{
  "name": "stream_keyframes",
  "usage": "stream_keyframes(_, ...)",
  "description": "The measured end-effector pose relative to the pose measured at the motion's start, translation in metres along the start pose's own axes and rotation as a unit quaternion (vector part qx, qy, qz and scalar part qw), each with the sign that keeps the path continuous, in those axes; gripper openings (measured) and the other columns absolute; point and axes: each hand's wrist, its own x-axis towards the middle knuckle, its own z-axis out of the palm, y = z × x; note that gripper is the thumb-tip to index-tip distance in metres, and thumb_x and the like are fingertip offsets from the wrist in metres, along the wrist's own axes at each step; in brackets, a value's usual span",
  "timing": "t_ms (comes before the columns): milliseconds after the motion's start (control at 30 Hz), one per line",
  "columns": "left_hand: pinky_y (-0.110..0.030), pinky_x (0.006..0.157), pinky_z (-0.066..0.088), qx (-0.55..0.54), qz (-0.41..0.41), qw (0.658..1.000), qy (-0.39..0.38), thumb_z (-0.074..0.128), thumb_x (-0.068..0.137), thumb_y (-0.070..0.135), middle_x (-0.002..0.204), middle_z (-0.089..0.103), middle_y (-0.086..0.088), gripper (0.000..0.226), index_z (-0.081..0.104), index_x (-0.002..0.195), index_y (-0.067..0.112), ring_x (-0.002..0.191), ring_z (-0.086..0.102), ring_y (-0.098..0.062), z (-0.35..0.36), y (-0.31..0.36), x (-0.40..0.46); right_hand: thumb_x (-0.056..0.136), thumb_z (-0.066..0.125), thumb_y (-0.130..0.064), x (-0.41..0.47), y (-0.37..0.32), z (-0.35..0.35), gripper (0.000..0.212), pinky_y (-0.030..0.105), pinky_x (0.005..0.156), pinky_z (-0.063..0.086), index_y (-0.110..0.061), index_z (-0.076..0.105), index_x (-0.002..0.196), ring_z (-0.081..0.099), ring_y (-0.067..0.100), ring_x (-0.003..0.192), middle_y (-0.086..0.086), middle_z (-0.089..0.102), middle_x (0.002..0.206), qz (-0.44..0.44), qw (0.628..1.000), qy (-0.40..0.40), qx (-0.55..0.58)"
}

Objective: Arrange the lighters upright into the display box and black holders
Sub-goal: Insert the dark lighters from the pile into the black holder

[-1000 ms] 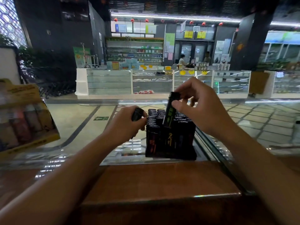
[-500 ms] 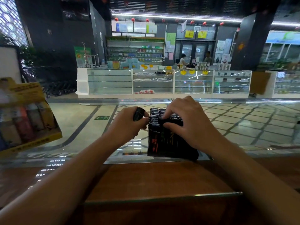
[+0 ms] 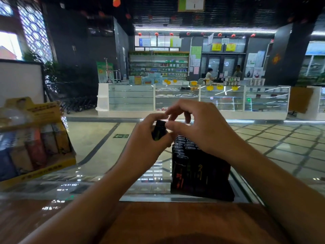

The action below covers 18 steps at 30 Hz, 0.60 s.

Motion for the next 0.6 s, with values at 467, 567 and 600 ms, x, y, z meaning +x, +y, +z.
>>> stream_keyframes(467, -0.052, 0.062, 0.049, 0.093, 0.096, 0.991, -0.019, 0.057, 0.090, 0.035, 0.067, 0.061, -0.006, 0.021, 0.060, 0.110, 0.031, 0.062, 0.059, -0.025, 0.000, -0.001, 0.001, 0.090, 0.071, -0.022, -0.012, 0.025, -0.008, 0.013, 0.029, 0.060, 0.046, -0.032, 0.070, 0.099, 0.053, 0.016, 0.060, -0.014, 0.068, 0.082, 0.023, 0.993, 0.026, 0.117)
stream_keyframes(567, -0.053, 0.060, 0.046, 0.122, 0.096, 0.988, -0.026, 0.050, 0.089, 0.043, 0.065, 0.061, -0.005, 0.025, 0.060, 0.102, 0.024, 0.061, 0.057, -0.024, -0.001, 0.000, 0.000, 0.091, 0.070, -0.029, -0.012, 0.020, -0.005, 0.019, 0.017, 0.057, 0.038, -0.031, 0.070, 0.109, 0.047, 0.007, 0.057, -0.015, 0.067, 0.087, -0.008, 0.997, 0.032, 0.076)
stream_keyframes(600, -0.054, 0.060, 0.046, 0.122, 0.097, 0.987, -0.033, 0.046, 0.088, 0.045, 0.065, 0.060, -0.005, 0.027, 0.060, 0.096, 0.023, 0.060, 0.057, -0.025, -0.002, 0.000, -0.001, 0.091, 0.069, -0.029, -0.011, 0.017, -0.005, 0.021, 0.012, 0.059, 0.035, -0.028, 0.070, 0.112, 0.049, 0.003, 0.059, -0.017, 0.067, 0.087, -0.024, 0.997, 0.030, 0.061)
